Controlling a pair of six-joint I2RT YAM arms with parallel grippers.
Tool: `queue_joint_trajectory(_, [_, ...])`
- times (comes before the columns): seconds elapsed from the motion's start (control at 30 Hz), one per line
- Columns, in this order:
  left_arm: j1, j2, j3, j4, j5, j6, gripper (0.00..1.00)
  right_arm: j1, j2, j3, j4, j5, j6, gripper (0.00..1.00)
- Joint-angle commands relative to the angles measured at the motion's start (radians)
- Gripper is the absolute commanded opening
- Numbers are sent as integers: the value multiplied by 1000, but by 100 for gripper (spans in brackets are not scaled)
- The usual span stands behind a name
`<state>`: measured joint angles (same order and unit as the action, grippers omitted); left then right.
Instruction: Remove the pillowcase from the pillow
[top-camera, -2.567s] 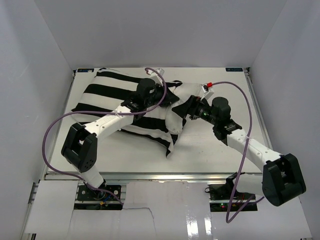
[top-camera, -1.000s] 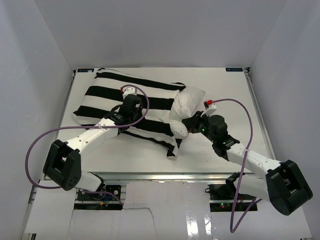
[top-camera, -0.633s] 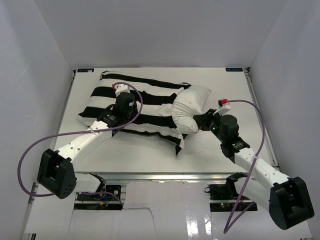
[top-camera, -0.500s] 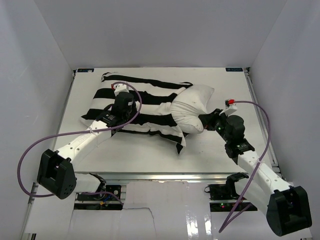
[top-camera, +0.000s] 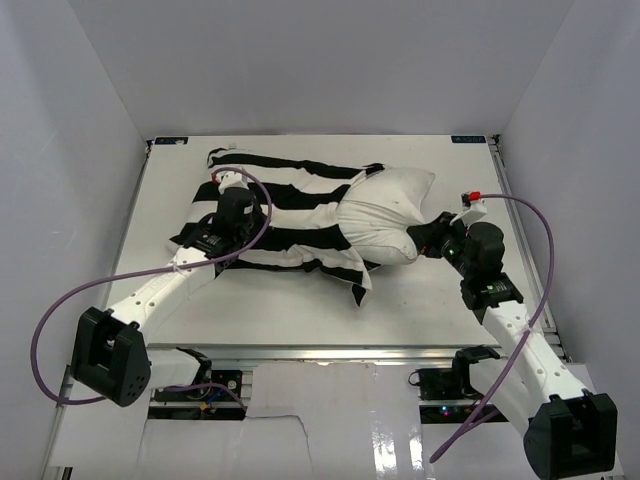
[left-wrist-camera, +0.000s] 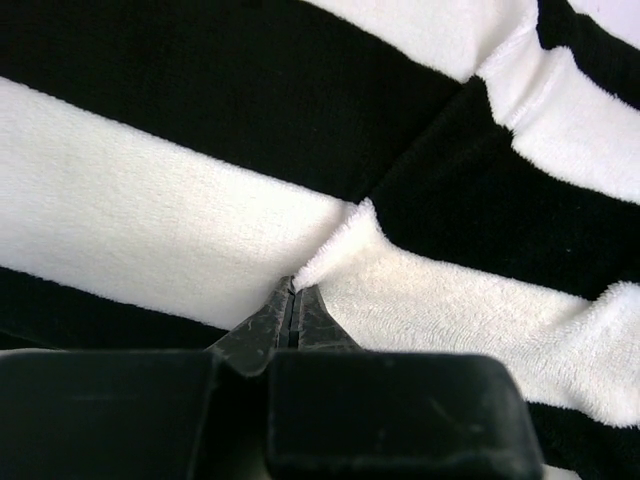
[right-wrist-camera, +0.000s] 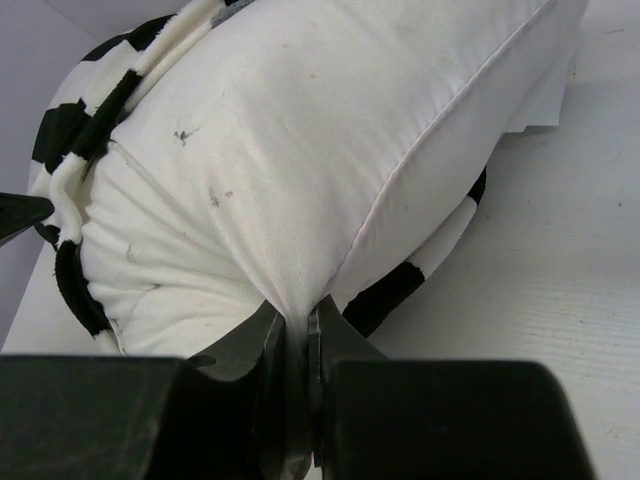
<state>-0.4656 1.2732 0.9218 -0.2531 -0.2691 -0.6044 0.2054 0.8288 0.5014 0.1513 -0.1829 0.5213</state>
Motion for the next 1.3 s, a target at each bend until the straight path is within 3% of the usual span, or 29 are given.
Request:
queue_joint_trajectory(0.0, [109,-47,-47,-38,-138,20,0,-66,15,74,16,168,-86,8])
queue_joint_trajectory(0.13, [208,-45,-95,46,65,-11,0,-106,40,78,16,137,-78,8])
queue_joint_trajectory(0.3, [216,-12,-92,78,123,-9,0,-109,17,72,14,137,-81,8])
queue_joint_trajectory(0.4, [216,-38,-132,127,175,-9,23,-109,20,81,19,109,-78,8])
queue_joint_trajectory(0.43, [216,-46,-142,133,198,-9,47,-107,21,83,21,102,-76,8])
queue_joint_trajectory(0.47, [217,-52,-147,132,202,-12,57,-109,23,85,18,91,-70,8])
queue_joint_trajectory(0.6, [223,-98,-162,86,200,-34,76,-106,15,46,60,25,-41,8])
queue_joint_trajectory(0.97, [275,-244,-288,77,136,-149,82,-107,-3,22,56,13,-43,8])
queue_joint_trajectory(1.1, [275,-299,-351,57,50,-204,83,-106,-8,35,42,13,-56,8])
queue_joint_trajectory(1.27, [275,-318,-448,142,105,-261,83,-107,-16,35,51,-3,-50,8])
